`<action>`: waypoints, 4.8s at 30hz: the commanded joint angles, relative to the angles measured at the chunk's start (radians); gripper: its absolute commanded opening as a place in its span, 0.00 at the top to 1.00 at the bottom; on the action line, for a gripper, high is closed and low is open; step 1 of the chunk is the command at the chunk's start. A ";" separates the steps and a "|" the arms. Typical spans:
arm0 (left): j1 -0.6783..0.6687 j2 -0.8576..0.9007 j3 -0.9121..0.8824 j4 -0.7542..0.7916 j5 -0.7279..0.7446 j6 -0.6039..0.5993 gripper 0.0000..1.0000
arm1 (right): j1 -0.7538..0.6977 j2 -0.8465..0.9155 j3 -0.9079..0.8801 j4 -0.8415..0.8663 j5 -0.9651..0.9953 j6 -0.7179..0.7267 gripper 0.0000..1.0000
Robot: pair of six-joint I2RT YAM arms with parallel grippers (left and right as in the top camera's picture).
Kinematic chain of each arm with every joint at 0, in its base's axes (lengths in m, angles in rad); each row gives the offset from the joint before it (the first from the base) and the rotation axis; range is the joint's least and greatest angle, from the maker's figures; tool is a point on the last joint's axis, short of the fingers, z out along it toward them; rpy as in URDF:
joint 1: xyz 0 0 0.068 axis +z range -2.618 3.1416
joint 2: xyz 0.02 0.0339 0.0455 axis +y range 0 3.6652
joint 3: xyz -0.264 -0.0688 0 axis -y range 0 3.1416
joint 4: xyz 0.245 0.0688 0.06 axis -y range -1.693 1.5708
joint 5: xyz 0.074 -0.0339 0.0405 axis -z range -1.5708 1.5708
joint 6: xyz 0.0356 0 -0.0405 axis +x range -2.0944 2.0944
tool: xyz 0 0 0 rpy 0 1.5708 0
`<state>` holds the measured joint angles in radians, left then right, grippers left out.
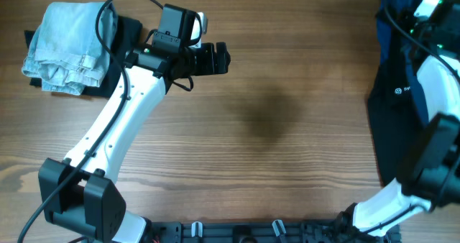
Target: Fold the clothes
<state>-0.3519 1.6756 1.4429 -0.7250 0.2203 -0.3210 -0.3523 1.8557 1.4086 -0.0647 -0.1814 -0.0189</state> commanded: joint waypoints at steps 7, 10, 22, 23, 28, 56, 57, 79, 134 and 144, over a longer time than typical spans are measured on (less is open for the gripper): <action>0.048 -0.043 -0.003 0.040 -0.013 -0.002 0.08 | 0.262 -0.135 0.000 -0.111 -0.341 -0.035 0.96; 0.085 -0.091 -0.003 0.039 -0.013 -0.002 0.07 | 0.396 -0.134 0.000 -0.164 -0.343 -0.061 0.96; 0.175 -0.138 -0.003 -0.038 -0.019 0.003 0.06 | 0.766 -0.118 -0.001 -0.223 -0.261 -0.029 0.96; 0.180 -0.138 -0.003 -0.038 -0.024 0.002 0.06 | 0.787 -0.118 -0.001 -0.240 -0.261 -0.030 0.95; 0.214 -0.139 -0.003 -0.042 -0.024 0.002 0.06 | 0.912 -0.117 -0.001 -0.340 -0.261 -0.030 0.96; 0.330 -0.187 -0.003 -0.109 -0.024 0.002 0.03 | 0.819 0.243 0.000 0.570 0.107 -0.022 0.00; 0.330 -0.187 -0.003 -0.112 -0.024 0.002 0.03 | 0.806 0.234 0.000 0.550 0.106 0.004 0.00; 0.331 -0.187 -0.003 -0.083 -0.024 0.002 0.00 | 0.903 -0.051 -0.032 -0.743 -0.027 -0.296 0.12; 0.331 -0.187 -0.003 -0.103 -0.039 0.002 0.00 | 1.034 0.228 0.040 -0.735 0.203 -0.082 0.52; 0.331 -0.187 -0.003 -0.103 -0.040 0.002 0.00 | 0.981 0.228 0.307 -0.852 0.242 -0.032 0.96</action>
<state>-0.0257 1.5059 1.4418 -0.8276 0.1898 -0.3206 0.6567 2.0647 1.6314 -0.9203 0.0273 -0.0902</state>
